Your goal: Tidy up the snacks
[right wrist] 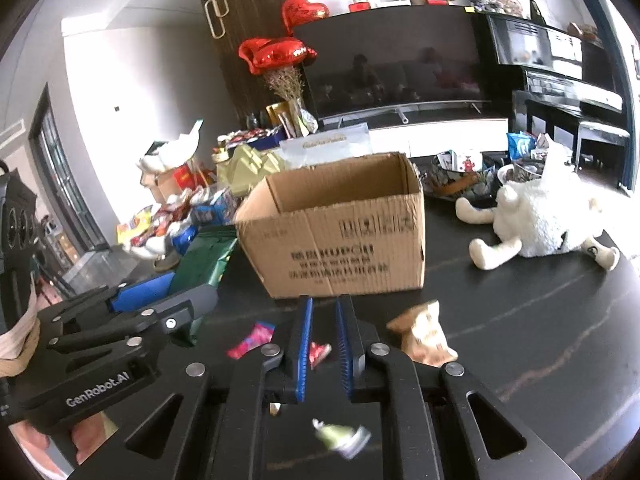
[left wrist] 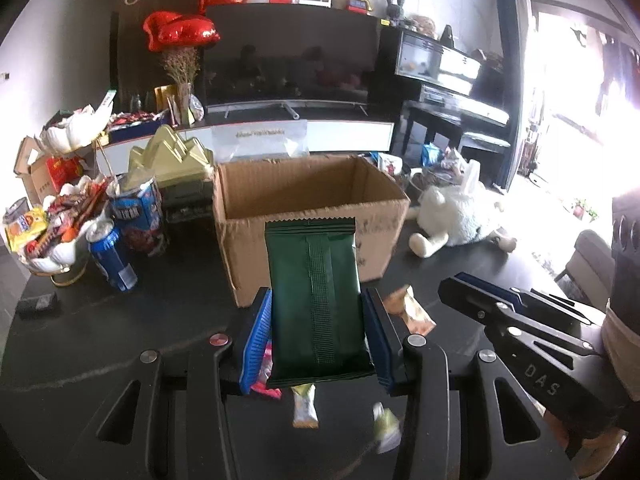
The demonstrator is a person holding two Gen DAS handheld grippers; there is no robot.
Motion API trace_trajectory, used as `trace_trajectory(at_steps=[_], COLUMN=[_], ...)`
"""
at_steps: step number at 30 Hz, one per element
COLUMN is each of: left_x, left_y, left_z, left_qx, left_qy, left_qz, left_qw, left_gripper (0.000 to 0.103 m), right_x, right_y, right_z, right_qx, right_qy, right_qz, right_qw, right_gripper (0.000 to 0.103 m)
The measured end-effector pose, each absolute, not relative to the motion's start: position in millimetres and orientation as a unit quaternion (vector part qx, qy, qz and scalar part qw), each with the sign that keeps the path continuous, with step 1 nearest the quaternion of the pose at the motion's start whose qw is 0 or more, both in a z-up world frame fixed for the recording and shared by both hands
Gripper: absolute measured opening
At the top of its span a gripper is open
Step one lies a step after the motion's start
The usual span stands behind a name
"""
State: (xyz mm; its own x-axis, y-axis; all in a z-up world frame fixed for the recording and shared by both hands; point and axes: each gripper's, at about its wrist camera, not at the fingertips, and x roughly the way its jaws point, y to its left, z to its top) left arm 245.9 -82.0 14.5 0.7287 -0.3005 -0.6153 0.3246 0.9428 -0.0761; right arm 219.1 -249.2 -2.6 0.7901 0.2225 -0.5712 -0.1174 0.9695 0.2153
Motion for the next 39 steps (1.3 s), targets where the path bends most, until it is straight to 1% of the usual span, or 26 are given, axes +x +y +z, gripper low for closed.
trace_trajectory(at_steps=[15,22,25,28,39], left_x=[265.0,271.2,274.1,276.8,288.0], left_y=[-74.7,-62.8,-56.2,-51.7,-40.7], left_z=[33.2,31.8,24.1,13.3,-38.0], left_qx=[0.014,0.008,0.007,0.009,-0.001], left_qy=[0.32,0.322,0.33,0.339,0.389], left_qz=[-0.171,-0.159,-0.153,-0.146,-0.132], left_qw=[0.932,0.933,0.931,0.929,0.912], left_gripper=[0.044,0.044,0.044,0.044,0.044], right_x=[246.1,261.7,270.6,280.6,309.3], right_y=[-238.2,-221.1,-214.0,-209.5,-190.7], right_z=[12.1,2.0,-8.4,-20.5,-66.3], right_qx=[0.076,0.067,0.067,0.072,0.052], right_qy=[0.323,0.349,0.369,0.393,0.468], right_qz=[0.11,0.136,0.147,0.155,0.17], right_qw=[0.937,0.925,0.915,0.904,0.866], right_gripper=[0.014,0.014,0.015,0.021,0.021])
